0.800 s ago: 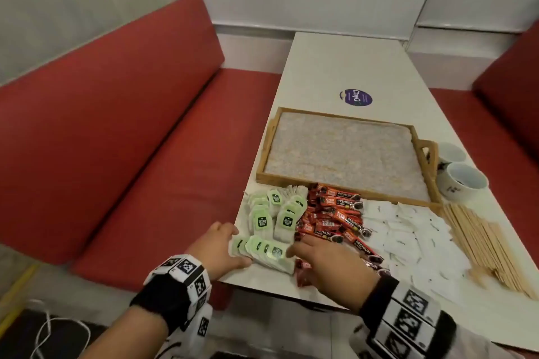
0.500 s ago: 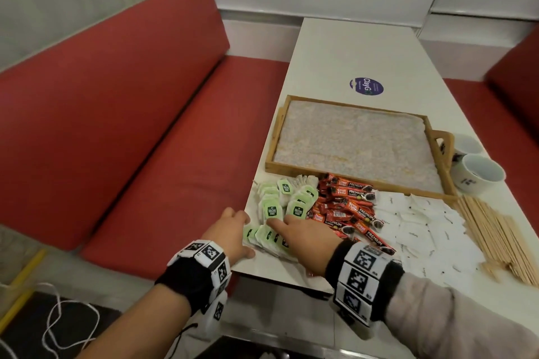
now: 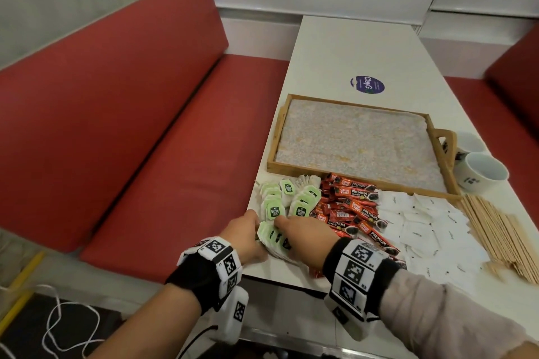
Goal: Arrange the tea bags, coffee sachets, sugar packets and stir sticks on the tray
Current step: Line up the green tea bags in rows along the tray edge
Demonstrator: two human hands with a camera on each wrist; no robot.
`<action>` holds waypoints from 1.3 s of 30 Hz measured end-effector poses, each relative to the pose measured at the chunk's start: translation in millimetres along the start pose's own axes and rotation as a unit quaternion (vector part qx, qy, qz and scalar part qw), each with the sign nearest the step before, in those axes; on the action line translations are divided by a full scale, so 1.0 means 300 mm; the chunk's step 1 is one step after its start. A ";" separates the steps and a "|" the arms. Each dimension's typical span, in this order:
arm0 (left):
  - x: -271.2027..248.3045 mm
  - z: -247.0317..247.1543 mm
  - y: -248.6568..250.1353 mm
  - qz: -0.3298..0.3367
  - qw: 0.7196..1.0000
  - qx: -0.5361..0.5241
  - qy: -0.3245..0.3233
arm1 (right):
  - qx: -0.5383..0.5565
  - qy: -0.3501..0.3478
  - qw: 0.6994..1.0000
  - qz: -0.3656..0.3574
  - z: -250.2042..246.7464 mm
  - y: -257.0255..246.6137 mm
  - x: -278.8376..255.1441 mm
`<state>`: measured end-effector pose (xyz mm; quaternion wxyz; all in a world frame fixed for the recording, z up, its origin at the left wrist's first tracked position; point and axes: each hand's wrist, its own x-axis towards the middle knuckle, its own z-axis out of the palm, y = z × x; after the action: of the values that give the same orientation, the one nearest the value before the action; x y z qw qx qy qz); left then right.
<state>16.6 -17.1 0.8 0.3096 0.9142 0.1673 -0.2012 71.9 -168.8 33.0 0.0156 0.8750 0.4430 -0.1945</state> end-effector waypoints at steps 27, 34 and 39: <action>-0.040 0.049 0.020 0.061 0.947 -0.309 0.055 | 0.169 0.080 0.981 0.051 -0.004 0.049 -0.012; -0.039 0.060 0.012 0.047 0.916 -0.395 0.059 | 0.159 0.071 0.984 0.043 -0.006 0.069 -0.024; -0.039 0.047 0.019 0.040 0.878 -0.467 0.097 | 0.171 0.107 0.979 0.041 -0.024 0.090 -0.035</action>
<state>5.2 -32.5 -1.0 0.6905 0.6844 0.2341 0.0021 89.9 -191.8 39.4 -0.1736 0.8978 0.3665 -0.1720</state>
